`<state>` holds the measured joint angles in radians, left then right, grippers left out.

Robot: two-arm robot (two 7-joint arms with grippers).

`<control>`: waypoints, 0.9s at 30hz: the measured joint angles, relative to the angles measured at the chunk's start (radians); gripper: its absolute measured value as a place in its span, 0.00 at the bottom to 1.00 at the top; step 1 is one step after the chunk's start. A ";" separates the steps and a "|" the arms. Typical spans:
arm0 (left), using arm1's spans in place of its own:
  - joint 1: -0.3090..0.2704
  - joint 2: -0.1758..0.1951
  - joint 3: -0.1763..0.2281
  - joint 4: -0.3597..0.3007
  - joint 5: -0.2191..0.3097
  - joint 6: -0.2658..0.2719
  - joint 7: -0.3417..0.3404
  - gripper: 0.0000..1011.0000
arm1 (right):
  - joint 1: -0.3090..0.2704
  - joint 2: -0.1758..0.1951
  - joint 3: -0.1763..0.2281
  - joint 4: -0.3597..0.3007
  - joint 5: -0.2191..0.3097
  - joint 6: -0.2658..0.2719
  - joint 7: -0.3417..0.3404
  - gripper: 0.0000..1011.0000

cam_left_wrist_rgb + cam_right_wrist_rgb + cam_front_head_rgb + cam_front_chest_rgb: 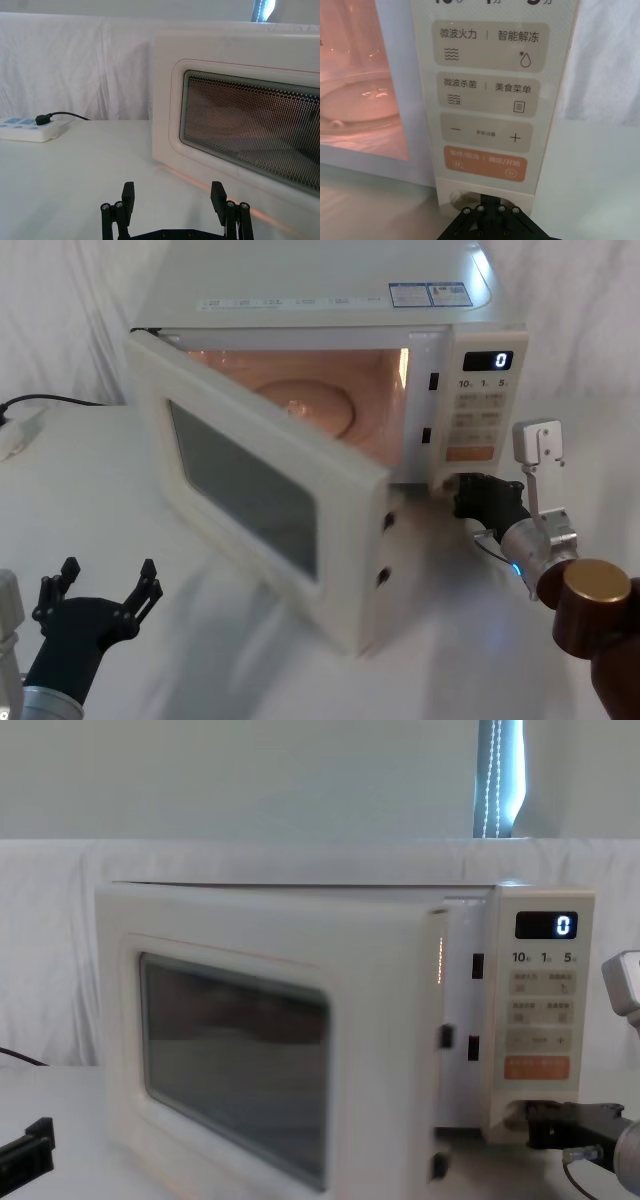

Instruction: Press the button to open the microwave door with one hand; close the microwave door with the other hand.

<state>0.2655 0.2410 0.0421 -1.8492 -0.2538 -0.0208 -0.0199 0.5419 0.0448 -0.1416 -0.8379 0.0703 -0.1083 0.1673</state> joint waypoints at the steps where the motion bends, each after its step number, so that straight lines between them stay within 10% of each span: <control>1: 0.000 0.000 0.000 0.000 0.000 0.000 0.000 0.99 | -0.005 0.000 0.001 -0.008 0.001 0.003 0.001 0.00; 27: 0.000 0.000 0.000 0.000 0.000 0.000 0.000 0.99 | -0.269 0.017 -0.002 -0.412 -0.009 0.066 -0.050 0.00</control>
<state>0.2655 0.2410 0.0421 -1.8492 -0.2538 -0.0208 -0.0199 0.2734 0.0614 -0.1433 -1.2502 0.0613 -0.0425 0.1176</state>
